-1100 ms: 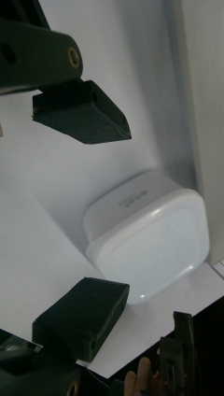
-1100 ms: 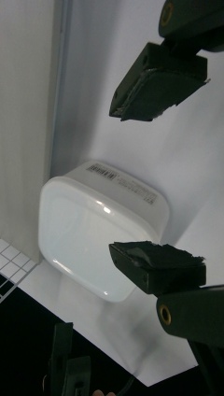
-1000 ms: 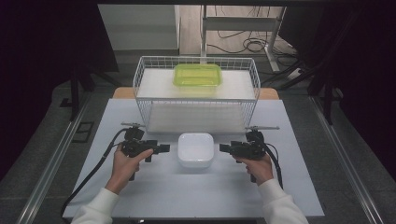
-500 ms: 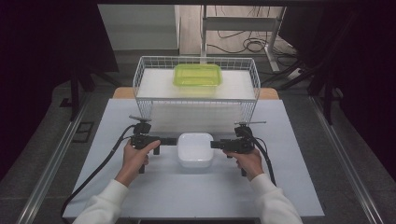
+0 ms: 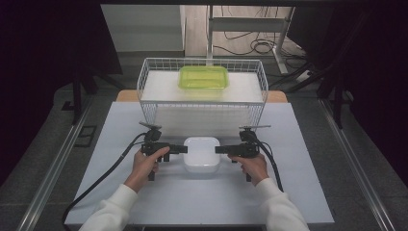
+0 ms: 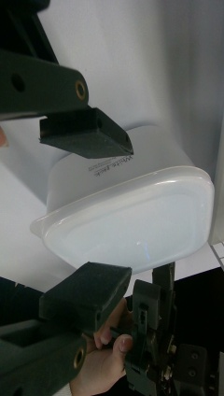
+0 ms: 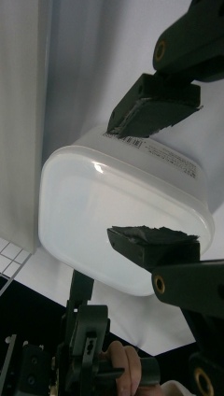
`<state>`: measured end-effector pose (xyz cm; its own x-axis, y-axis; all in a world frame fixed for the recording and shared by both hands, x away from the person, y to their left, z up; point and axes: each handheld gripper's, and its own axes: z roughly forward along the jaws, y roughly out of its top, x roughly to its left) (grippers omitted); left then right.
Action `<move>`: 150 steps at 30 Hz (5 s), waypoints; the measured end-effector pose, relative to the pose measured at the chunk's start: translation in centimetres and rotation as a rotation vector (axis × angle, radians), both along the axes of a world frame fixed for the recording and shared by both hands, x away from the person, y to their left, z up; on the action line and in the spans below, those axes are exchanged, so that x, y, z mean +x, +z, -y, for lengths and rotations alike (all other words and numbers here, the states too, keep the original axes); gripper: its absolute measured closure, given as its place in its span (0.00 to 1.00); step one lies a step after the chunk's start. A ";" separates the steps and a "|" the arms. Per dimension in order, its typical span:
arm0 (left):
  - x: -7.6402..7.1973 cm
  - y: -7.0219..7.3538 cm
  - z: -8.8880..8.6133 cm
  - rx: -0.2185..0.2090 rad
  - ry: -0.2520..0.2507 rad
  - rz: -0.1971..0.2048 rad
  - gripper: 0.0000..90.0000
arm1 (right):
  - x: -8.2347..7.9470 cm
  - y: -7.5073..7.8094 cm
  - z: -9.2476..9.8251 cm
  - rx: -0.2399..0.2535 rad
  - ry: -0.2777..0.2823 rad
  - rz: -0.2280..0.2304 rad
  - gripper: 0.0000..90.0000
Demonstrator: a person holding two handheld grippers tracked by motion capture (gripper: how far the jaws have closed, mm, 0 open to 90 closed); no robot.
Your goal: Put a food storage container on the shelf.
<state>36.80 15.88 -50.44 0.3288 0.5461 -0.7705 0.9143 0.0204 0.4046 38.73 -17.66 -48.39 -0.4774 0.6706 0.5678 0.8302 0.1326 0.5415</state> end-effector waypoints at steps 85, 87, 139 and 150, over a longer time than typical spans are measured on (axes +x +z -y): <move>-3.9 7.1 -0.2 -0.002 0.027 0.298 0.88 | -3.7 6.9 0.7 0.110 0.050 0.238 0.85; -3.9 7.3 -0.3 -0.002 0.032 0.303 0.88 | -3.7 7.2 0.7 0.111 0.055 0.248 0.85; -3.2 16.1 -1.4 -0.003 0.053 0.456 0.88 | -3.0 15.8 -0.4 0.136 0.088 0.423 0.85; -2.0 18.2 -1.2 -0.007 0.055 0.478 0.88 | -2.3 17.4 -0.1 0.148 0.075 0.449 0.85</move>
<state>34.77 17.11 -32.28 0.6181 0.5677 -0.5438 0.6232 0.0678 0.7791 36.47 -17.58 -31.00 -0.7414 0.5521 0.3814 0.5012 0.0776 0.8619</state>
